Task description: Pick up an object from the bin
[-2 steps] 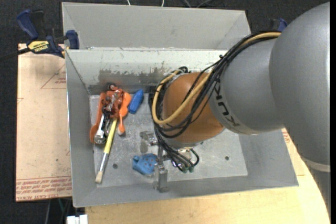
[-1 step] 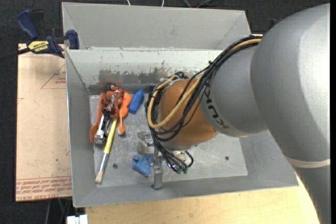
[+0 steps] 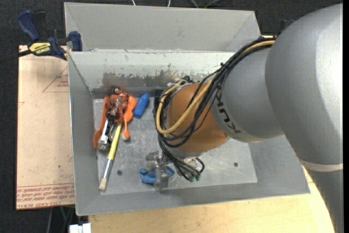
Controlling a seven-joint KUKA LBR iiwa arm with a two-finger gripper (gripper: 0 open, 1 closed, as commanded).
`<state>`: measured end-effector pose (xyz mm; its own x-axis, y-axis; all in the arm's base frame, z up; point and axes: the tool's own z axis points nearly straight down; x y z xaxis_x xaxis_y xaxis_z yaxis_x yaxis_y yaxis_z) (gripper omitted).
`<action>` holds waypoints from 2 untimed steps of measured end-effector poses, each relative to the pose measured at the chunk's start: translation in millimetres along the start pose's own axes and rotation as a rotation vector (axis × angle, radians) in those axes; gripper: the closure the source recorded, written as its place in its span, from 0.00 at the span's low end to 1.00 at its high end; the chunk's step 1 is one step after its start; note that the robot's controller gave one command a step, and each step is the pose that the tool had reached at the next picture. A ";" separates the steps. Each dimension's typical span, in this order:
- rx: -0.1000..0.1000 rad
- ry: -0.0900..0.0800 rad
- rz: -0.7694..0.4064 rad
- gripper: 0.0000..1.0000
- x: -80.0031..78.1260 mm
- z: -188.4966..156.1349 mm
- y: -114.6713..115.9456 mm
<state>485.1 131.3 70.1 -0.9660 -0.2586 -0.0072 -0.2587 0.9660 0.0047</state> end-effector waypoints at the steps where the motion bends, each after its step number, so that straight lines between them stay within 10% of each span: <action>1: 0.000 0.000 0.000 1.00 0.0 -0.4 0.0; 2: -0.001 0.000 0.001 1.00 0.0 -10.6 0.3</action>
Offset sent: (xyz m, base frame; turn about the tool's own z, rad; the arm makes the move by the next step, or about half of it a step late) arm 0.0000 0.0000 0.0149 0.0001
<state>484.9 131.6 80.7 -0.9663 -0.2573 -0.0070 -0.2574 0.9663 0.0055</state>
